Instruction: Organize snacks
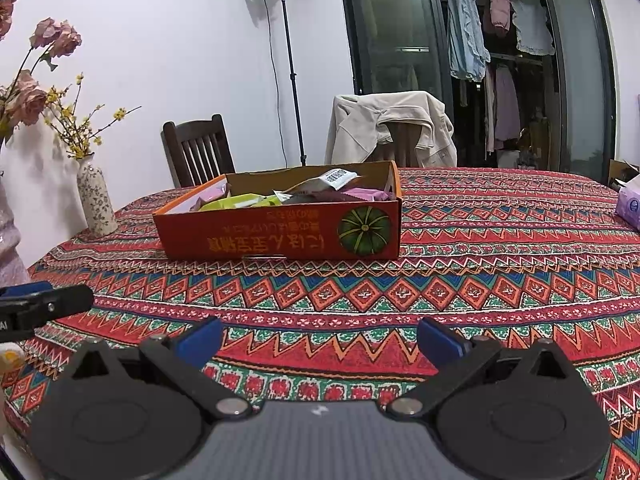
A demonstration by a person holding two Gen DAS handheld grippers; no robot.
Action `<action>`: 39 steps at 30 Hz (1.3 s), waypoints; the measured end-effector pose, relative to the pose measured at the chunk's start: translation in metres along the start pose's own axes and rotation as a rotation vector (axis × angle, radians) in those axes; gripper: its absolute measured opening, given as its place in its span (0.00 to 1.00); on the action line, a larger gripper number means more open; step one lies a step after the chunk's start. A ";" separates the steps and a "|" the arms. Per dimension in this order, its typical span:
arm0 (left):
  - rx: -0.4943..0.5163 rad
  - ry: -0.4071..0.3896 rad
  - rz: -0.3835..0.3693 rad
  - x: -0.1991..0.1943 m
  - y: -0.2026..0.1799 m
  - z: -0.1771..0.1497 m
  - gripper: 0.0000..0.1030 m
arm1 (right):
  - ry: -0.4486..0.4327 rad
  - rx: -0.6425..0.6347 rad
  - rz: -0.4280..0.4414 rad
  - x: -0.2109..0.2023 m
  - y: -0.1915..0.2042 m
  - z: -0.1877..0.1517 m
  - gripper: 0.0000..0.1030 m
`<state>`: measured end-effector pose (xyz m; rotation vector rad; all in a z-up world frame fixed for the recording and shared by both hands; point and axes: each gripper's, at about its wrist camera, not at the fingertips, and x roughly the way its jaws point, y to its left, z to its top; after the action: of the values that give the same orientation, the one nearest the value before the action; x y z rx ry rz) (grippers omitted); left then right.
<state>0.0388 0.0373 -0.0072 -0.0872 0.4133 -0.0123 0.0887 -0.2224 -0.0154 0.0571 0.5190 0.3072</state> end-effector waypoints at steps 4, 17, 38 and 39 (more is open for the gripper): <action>0.006 -0.004 -0.004 -0.001 -0.001 0.001 1.00 | -0.001 -0.002 0.001 0.000 0.000 0.000 1.00; 0.011 -0.005 -0.003 -0.001 -0.001 0.000 1.00 | 0.001 -0.002 0.000 0.000 0.001 0.000 1.00; 0.014 0.003 0.006 -0.002 -0.002 -0.003 1.00 | 0.004 -0.001 0.002 0.000 0.002 -0.003 1.00; 0.017 -0.002 0.008 -0.002 -0.002 -0.003 1.00 | 0.005 -0.001 0.003 0.001 0.002 -0.004 1.00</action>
<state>0.0356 0.0346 -0.0085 -0.0690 0.4111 -0.0075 0.0871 -0.2207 -0.0186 0.0565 0.5235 0.3100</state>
